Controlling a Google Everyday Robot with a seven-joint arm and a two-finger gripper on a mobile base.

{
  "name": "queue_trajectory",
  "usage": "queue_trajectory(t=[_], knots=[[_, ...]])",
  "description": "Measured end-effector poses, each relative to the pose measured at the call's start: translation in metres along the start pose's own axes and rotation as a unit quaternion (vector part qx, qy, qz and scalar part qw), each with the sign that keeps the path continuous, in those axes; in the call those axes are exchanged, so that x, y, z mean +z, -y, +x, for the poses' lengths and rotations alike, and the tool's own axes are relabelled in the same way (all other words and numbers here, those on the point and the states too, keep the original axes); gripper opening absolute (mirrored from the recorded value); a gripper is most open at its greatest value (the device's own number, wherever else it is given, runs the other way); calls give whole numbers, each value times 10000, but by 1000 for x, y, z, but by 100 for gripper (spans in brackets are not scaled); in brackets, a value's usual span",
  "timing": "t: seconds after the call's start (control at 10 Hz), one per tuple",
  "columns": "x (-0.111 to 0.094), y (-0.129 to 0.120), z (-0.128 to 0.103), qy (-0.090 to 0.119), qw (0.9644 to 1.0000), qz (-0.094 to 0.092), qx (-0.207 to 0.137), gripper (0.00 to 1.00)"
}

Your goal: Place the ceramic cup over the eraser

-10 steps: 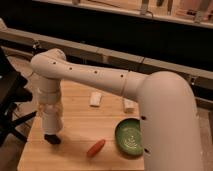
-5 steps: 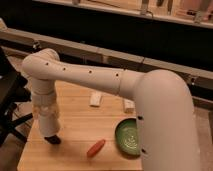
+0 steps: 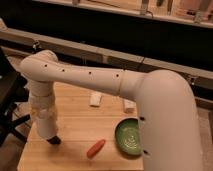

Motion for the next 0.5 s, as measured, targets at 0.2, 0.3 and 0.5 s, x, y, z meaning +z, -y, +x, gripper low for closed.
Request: queue_trajectory(t=[0.2,0.3,0.5], knots=[[2,1,-3,-3,10000,-4,9,32],[5,2,-5,0,10000,-41,13,45],[9,3,-7,-14,10000,-74,-1,63]])
